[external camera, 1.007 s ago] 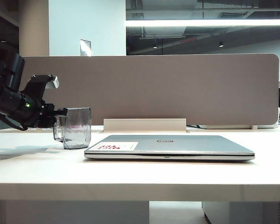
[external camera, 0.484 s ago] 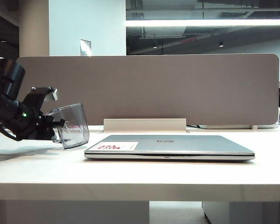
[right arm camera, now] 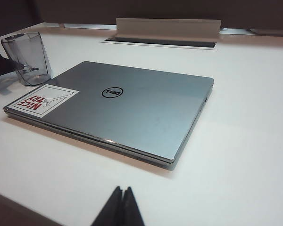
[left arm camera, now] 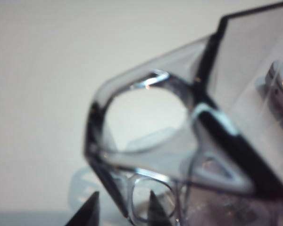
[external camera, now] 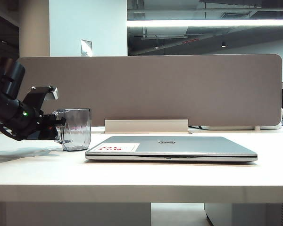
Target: Pick up the water cup and place it on the left side of the laptop.
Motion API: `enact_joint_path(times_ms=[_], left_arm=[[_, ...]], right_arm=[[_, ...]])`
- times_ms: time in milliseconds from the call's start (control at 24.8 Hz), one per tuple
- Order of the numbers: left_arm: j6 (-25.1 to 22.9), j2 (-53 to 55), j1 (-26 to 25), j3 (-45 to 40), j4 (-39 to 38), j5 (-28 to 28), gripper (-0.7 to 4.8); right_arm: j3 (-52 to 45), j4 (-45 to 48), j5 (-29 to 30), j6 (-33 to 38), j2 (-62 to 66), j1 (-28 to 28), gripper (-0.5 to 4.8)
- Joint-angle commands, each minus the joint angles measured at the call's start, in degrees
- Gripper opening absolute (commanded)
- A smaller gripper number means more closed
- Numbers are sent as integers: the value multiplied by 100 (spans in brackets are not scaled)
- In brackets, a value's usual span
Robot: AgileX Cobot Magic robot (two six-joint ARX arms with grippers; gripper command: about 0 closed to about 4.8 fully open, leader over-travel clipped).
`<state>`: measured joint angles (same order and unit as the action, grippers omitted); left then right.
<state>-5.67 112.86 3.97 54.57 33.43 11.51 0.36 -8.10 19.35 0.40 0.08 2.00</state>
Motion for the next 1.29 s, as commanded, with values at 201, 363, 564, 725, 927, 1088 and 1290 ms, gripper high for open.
enact_joint_path(times_ms=[201,363,564,725,927,1088,1290], left_arm=[[17,-389,4,9,-254,33,126],[20,-492,7,9,-566,33,126],[13,-942,7,9,-1421,31,125],[17,-1552,7,-15,-2138,35,120],[15,-2472,81,-234,-2914,33,65],[39,-3355,114,-739,-2914,31,37],[59,-4769,142,-1622,-2966,7,18]], right_arm=[[-33,50,9,7,-9,2,-8],[-33,48,11,7,-9,2,-8],[-33,50,11,7,-9,2,-7],[-33,52,11,7,-9,2,-8],[-33,57,11,7,-9,2,-8],[-33,63,9,7,-9,2,-8],[-33,66,-479,-52,-9,-4,-8]])
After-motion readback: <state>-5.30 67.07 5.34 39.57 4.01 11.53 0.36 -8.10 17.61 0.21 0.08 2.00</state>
